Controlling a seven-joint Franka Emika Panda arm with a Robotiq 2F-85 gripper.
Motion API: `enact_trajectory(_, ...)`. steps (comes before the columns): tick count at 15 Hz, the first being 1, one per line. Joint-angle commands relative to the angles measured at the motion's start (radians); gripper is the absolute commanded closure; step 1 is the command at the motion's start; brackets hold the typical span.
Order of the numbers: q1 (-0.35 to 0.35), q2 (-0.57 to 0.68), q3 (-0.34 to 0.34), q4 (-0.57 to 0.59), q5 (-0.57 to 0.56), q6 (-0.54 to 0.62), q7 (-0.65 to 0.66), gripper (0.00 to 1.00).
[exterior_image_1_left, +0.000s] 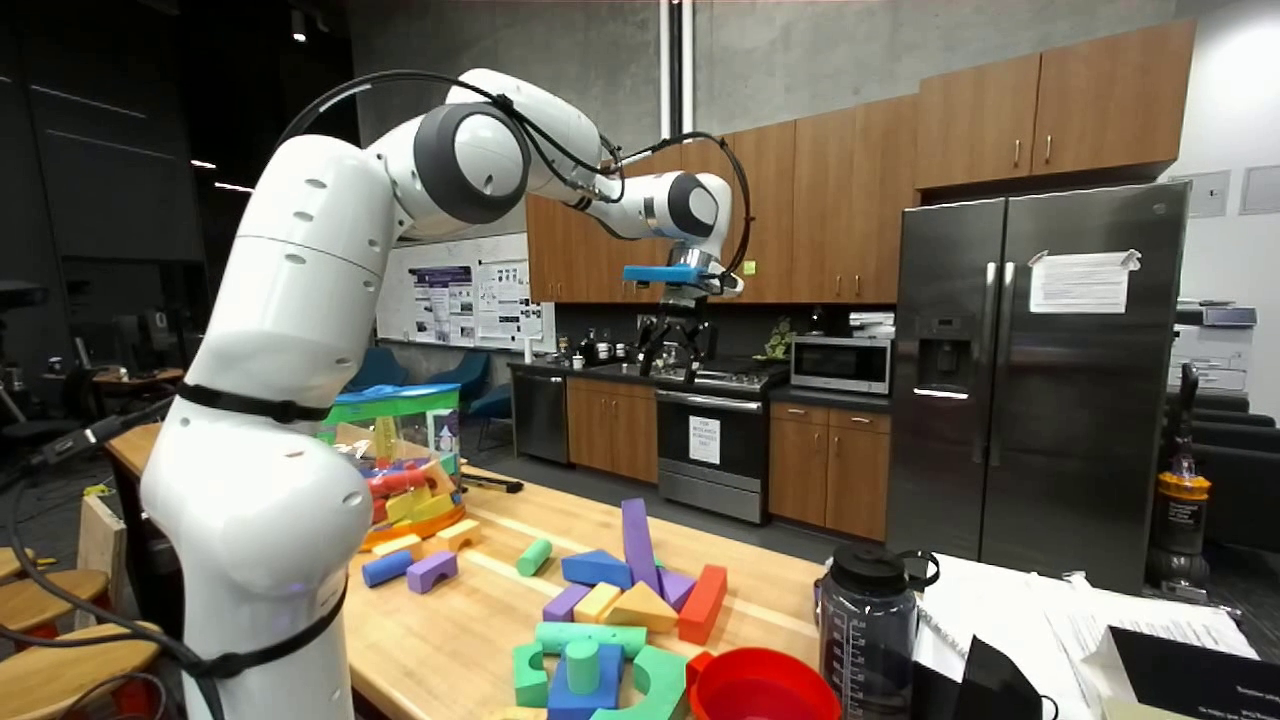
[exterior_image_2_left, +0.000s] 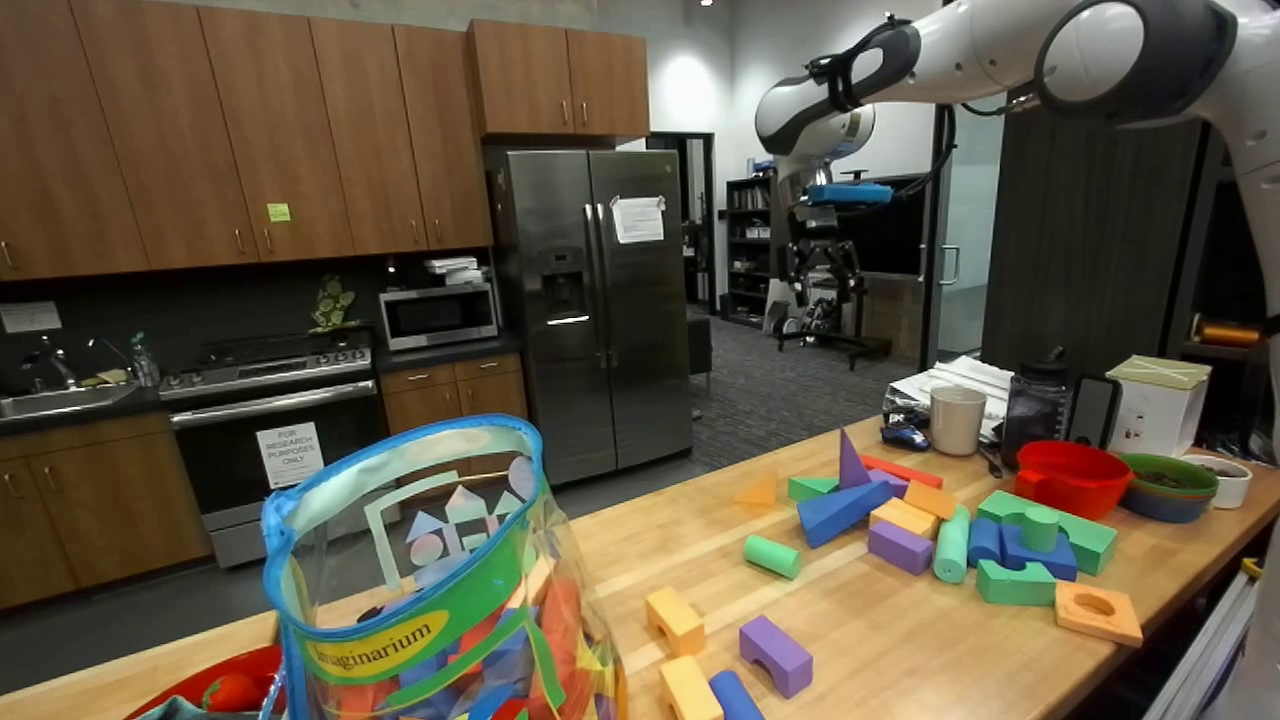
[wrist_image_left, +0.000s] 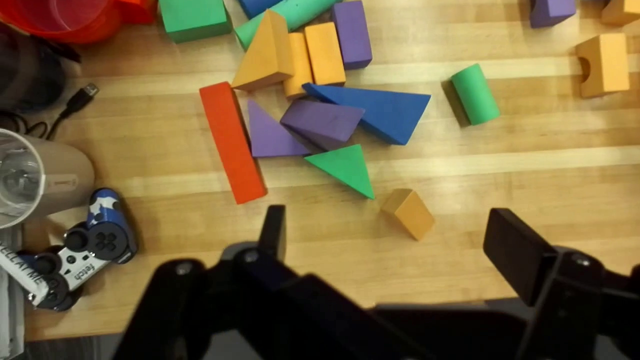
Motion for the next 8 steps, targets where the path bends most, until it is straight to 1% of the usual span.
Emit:
enact_trajectory(1,-0.010,0.019,-0.013,0.053,0.006,0.036,0.024,0.00)
enact_trajectory(8,-0.027,0.014,-0.016,0.061,0.030,0.152,0.008,0.00)
